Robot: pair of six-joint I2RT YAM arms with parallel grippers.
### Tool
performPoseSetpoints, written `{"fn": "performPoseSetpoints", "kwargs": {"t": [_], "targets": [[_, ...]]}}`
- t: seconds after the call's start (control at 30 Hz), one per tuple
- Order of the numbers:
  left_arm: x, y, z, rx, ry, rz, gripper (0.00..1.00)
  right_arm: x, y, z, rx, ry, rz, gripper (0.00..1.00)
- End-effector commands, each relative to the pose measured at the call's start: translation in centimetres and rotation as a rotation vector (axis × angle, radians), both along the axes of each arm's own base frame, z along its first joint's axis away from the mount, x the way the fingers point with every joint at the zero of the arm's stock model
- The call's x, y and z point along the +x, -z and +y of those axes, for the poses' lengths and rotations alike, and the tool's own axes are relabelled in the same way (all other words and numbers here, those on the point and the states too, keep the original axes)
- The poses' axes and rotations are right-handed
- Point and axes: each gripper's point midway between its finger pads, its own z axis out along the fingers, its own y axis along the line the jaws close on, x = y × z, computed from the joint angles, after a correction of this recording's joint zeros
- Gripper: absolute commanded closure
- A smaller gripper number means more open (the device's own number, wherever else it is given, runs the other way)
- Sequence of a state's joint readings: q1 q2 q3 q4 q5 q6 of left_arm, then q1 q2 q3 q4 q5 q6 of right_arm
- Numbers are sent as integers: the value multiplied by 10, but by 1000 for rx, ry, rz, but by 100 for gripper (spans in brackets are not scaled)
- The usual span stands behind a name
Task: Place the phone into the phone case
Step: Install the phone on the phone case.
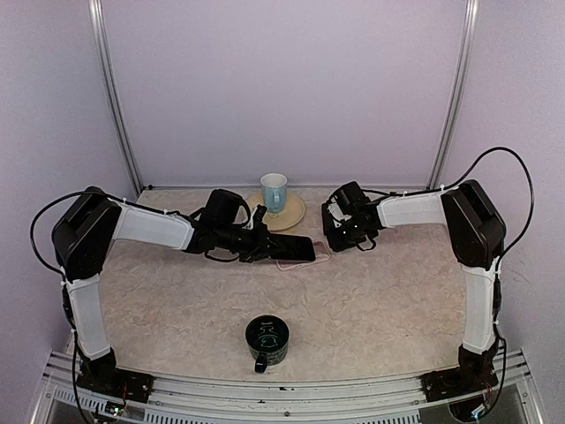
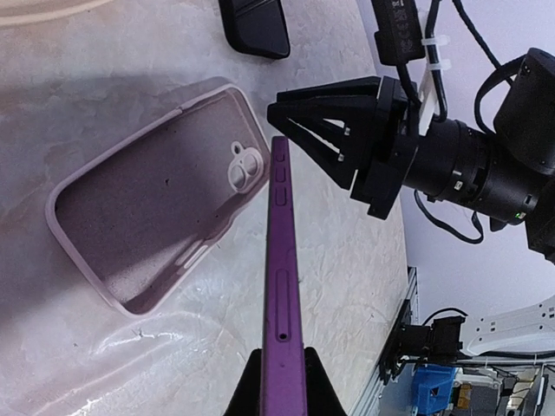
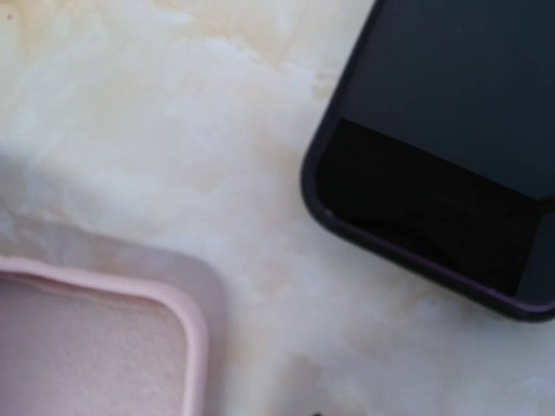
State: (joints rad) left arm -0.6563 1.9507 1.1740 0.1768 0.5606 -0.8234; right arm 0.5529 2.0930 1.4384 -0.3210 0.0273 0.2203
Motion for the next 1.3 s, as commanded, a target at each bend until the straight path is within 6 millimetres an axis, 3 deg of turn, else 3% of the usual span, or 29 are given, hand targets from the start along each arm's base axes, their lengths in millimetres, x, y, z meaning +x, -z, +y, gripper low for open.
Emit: {"fn": "performPoseSetpoints", "kwargs": {"t": [0.0,0.53,0.87,1.27], "targets": [[6,-16,-15,-63,17,-3,100,1,-9,1,25,-17,-29,84],[23,-3,-22,-118,-11,67,100,0,4,1,13,-42,-28,84],[39,11,-15,-116,-61,91,100,-1,6,8,34,-74,-19,84],[45,3,-22,-179,-48,104,100,1,8,11,37,-88,-14,84]]}}
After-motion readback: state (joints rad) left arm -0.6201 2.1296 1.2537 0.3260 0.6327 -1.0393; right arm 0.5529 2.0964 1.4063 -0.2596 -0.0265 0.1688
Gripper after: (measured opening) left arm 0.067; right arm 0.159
